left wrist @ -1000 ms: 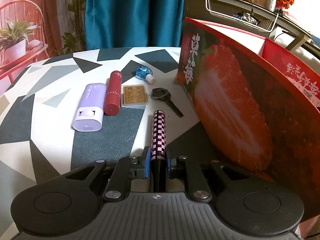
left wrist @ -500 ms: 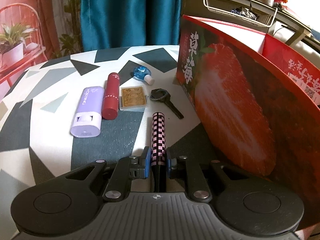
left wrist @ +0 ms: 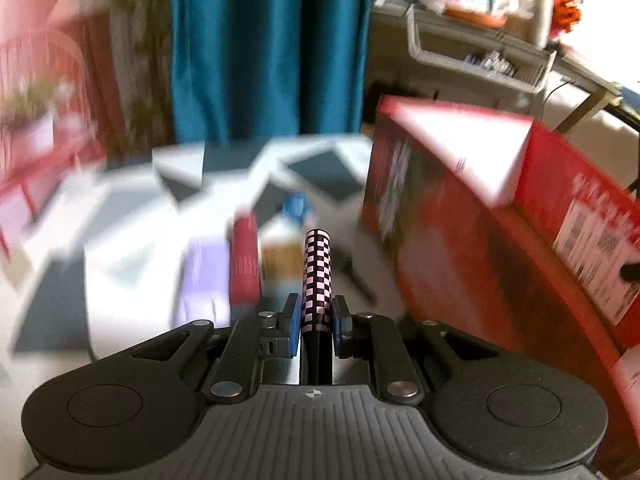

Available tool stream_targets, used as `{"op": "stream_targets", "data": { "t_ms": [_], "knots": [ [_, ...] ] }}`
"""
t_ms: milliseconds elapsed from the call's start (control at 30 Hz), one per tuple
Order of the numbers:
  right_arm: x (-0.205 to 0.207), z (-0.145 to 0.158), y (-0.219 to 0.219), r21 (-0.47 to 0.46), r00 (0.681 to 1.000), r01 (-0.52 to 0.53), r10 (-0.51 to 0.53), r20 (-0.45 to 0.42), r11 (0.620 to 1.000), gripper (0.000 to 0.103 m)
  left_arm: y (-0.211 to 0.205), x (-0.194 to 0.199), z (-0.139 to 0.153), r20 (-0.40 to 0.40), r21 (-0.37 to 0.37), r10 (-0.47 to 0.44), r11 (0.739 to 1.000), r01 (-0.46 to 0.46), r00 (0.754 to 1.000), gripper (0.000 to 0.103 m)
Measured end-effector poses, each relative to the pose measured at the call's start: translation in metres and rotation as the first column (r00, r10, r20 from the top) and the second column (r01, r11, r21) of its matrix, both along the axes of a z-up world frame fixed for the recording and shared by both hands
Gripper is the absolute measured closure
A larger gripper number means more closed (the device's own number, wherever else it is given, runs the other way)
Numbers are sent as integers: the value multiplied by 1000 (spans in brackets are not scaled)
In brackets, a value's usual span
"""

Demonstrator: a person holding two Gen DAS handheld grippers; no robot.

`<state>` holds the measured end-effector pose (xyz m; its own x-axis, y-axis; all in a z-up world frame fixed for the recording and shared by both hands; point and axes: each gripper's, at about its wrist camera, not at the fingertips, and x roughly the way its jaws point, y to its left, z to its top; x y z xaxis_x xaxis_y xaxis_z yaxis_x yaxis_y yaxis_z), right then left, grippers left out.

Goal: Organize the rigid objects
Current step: 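Carry the checkered marker into the red box and open the left gripper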

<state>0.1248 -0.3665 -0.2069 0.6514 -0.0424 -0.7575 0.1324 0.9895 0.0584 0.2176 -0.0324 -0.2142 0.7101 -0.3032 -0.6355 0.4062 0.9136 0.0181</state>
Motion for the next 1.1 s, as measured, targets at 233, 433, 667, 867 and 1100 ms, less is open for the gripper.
{"op": "stream_targets", "data": {
  "t_ms": [233,433,667,867,1100],
  "knots": [
    [1,0,0,-2,1000,0,0,0,1000,92,-30,-5,61,163,-36,-140,988,148,977,86],
    [1,1,1,-3,1000,-1,1,-1,1000,92,-74,0,65,199,18,-248,968,250,948,86],
    [1,1,0,-1,1000,-4,4,1,1000,92,-100,9,39,131,41,-319,948,316,939,86],
    [0,0,0,1,1000,-5,5,3,1000,91,-110,11,23,84,86,-367,929,361,926,86],
    [1,0,1,-5,1000,-9,9,-1,1000,91,-121,23,15,14,142,-412,903,406,911,86]
  ]
}}
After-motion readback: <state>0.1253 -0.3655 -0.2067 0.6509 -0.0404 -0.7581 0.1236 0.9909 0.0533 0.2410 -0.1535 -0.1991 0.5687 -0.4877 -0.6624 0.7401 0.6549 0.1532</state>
